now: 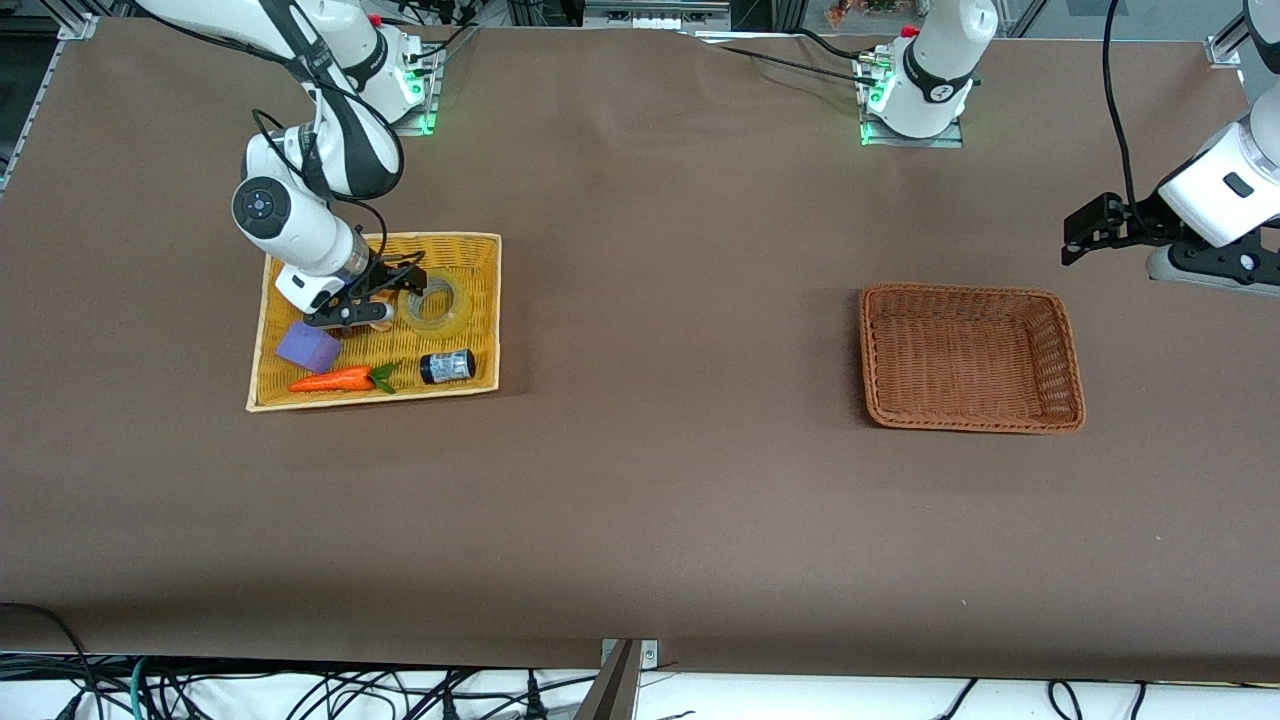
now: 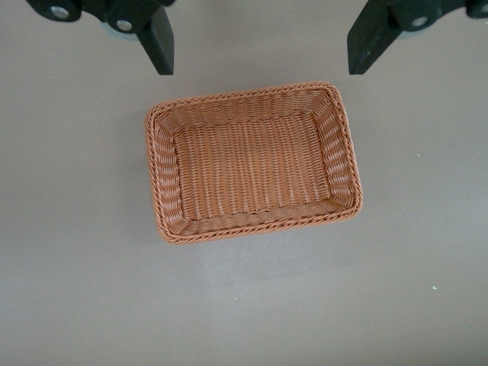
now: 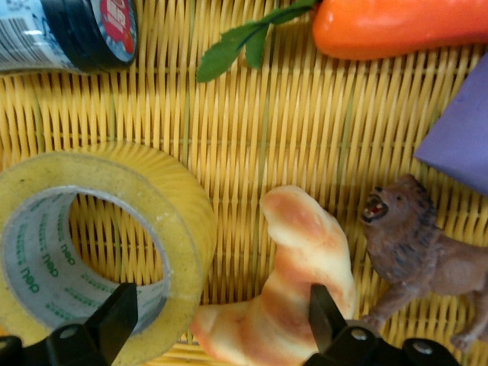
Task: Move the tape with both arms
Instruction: 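Lower the right gripper onto the clear tape roll in the yellow tray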
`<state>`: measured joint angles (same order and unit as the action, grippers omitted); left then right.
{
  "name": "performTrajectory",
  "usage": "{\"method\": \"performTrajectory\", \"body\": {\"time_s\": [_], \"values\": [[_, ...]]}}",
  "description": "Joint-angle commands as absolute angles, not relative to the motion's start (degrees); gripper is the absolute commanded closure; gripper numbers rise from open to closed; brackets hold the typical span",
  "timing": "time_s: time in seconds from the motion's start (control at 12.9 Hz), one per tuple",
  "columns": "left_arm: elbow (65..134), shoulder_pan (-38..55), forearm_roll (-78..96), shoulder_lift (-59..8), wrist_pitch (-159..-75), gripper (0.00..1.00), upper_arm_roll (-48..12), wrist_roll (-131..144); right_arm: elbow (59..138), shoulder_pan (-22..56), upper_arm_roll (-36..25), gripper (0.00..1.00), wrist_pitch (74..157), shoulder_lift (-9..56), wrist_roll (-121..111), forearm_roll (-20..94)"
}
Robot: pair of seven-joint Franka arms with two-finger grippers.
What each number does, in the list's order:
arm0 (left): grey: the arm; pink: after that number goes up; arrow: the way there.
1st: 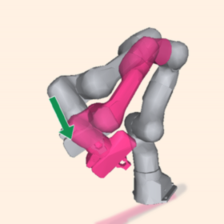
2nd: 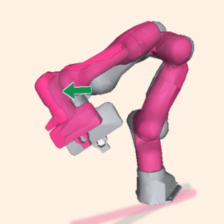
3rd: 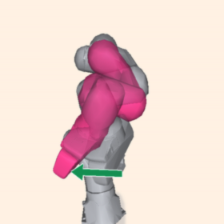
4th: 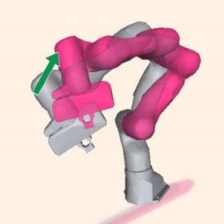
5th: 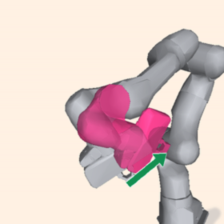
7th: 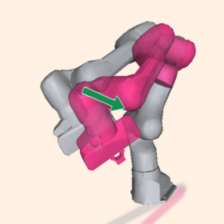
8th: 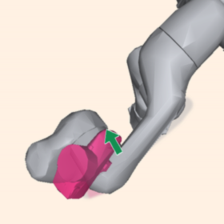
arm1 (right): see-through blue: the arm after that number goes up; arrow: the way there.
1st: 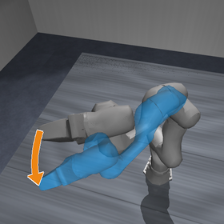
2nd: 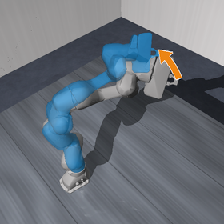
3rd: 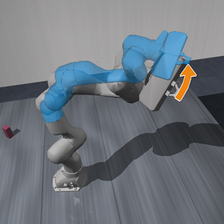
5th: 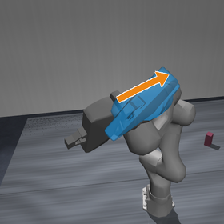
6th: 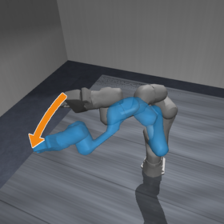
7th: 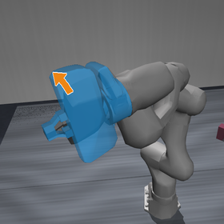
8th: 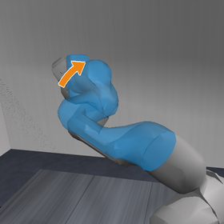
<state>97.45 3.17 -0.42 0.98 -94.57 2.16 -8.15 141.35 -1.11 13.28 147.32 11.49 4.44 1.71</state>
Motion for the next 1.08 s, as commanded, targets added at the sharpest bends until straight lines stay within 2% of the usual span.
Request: {"method": "performTrajectory", "body": {"time_s": [0.0,0.08,0.23,0.31,0.39,0.62,1.01], "values": [[96.4,3.1,-0.1,1.0,-93.5,0.00,2.2,-8.7,141.9,-0.5,13.9,0.15,151.3,12.8,5.6,1.1],[96.4,3.1,-0.1,1.0,-93.5,0.00,2.2,-8.7,141.9,-0.5,13.9,0.38,152.3,13.5,5.5,1.1],[96.4,3.1,-0.1,1.0,-93.5,0.00,2.2,-8.7,141.9,-0.5,14.0,0.77,152.3,13.7,5.5,1.1],[96.4,3.1,-0.1,1.0,-93.5,0.00,2.2,-8.7,141.7,-0.4,14.0,0.93,152.1,13.6,5.5,1.1],[96.4,3.1,-0.1,1.0,-93.5,0.00,2.2,-8.8,141.6,-0.4,14.0,1.00,152.0,13.4,5.5,1.1],[96.4,3.1,-0.1,1.0,-93.4,0.00,2.3,-8.9,139.8,-0.5,14.3,1.00,149.2,12.0,5.2,1.2],[96.4,2.9,-0.1,1.0,-93.4,0.00,2.3,-9.1,130.4,-0.5,14.4,1.00,133.5,8.4,4.8,1.3]]}}
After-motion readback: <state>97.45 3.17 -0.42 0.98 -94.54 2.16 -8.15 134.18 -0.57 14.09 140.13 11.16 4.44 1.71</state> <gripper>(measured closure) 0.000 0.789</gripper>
